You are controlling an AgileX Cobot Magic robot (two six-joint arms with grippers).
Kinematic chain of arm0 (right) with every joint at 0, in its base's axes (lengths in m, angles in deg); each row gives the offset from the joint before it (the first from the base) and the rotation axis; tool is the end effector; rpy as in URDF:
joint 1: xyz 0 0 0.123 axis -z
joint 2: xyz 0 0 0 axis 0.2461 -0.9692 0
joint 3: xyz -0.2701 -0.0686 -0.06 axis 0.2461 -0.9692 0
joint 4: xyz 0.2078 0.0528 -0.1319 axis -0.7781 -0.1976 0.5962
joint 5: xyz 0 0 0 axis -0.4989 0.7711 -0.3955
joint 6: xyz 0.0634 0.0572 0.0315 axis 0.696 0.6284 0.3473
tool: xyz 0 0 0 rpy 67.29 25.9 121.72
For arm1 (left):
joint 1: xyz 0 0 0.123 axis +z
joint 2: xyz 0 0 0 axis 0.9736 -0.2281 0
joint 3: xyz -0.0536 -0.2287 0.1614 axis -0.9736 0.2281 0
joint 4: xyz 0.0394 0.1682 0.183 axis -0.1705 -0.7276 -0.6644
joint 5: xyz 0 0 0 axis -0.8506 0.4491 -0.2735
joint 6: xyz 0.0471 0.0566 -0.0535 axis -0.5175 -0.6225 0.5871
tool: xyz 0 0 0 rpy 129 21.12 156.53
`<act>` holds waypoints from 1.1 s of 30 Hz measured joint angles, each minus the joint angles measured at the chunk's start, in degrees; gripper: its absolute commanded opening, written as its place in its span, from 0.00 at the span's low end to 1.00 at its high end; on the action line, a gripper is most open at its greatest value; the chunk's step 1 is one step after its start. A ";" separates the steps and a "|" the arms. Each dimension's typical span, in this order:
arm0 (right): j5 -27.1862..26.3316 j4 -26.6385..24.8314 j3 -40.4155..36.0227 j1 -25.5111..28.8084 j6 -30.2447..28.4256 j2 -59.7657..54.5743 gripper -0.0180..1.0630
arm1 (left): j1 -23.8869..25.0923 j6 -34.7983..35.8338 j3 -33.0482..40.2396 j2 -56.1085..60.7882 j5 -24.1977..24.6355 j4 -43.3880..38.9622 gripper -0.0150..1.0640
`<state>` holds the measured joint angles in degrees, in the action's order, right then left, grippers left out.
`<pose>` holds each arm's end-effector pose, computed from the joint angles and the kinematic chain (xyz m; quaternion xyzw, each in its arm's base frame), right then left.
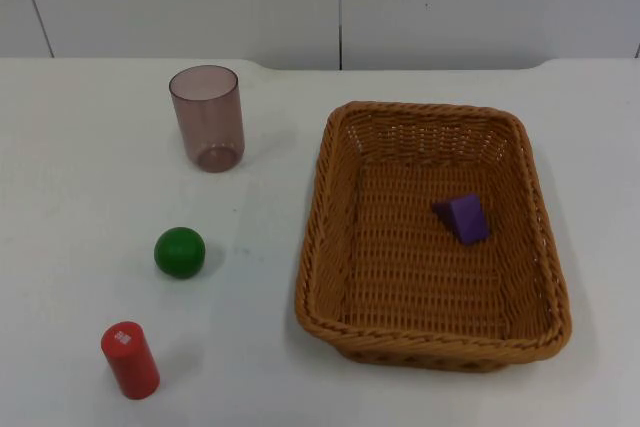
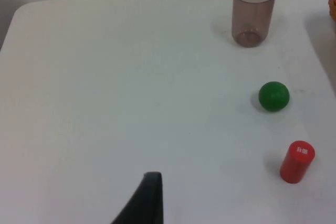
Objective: Pick up the basket with the left hand and place the triangular block into the basket with the right hand.
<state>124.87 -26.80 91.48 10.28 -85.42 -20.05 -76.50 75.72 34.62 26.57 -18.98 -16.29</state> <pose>-0.0080 -0.0043 0.2816 -0.0150 0.8538 0.0023 0.5203 -0.0060 -0.0073 0.2757 0.0570 0.8577 -0.0099 0.5109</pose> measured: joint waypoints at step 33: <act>0.00 -0.96 0.00 0.00 -1.76 0.00 0.98 | 0.00 0.12 0.00 0.00 0.00 0.00 0.99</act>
<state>124.87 -27.76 91.48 10.28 -87.19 -20.05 -76.50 75.83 34.62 26.57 -18.98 -16.29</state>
